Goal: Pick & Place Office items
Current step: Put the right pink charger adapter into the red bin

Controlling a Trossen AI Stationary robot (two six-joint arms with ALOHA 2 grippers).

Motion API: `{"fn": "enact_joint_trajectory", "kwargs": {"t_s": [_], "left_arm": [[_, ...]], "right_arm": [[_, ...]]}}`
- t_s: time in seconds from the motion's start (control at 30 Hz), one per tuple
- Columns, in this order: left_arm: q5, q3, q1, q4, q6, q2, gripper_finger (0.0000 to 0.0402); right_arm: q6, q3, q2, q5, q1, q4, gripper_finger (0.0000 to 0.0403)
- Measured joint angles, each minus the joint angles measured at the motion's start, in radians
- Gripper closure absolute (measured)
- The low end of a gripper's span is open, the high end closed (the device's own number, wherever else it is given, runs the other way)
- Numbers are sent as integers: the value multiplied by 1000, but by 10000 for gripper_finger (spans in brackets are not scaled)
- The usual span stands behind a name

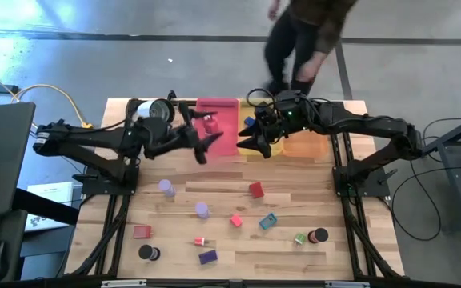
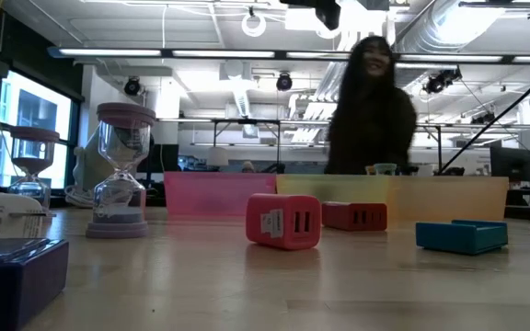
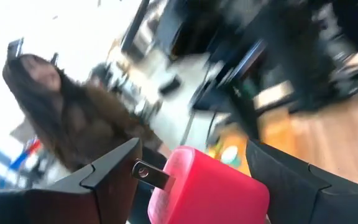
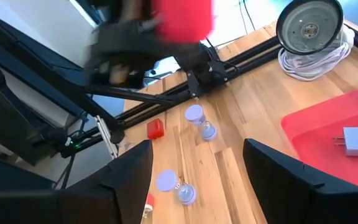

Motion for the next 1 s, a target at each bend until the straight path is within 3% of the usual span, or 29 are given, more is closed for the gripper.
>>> {"fn": "enact_joint_trajectory", "kwargs": {"t_s": [0.17, 0.5, 0.87, 1.0], "left_arm": [[54, 0, 128, -121, -166, 10, 126], [386, 0, 373, -255, -439, 164, 126], [400, 0, 499, -354, -698, 411, 126], [398, 0, 526, -346, -711, 469, 126]], "right_arm": [[-15, 0, 0, 37, 17, -22, 163], [-17, 0, 0, 69, 34, -26, 163], [-23, 0, 0, 71, 69, -38, 163], [-24, 0, 0, 72, 74, -40, 163]]}}
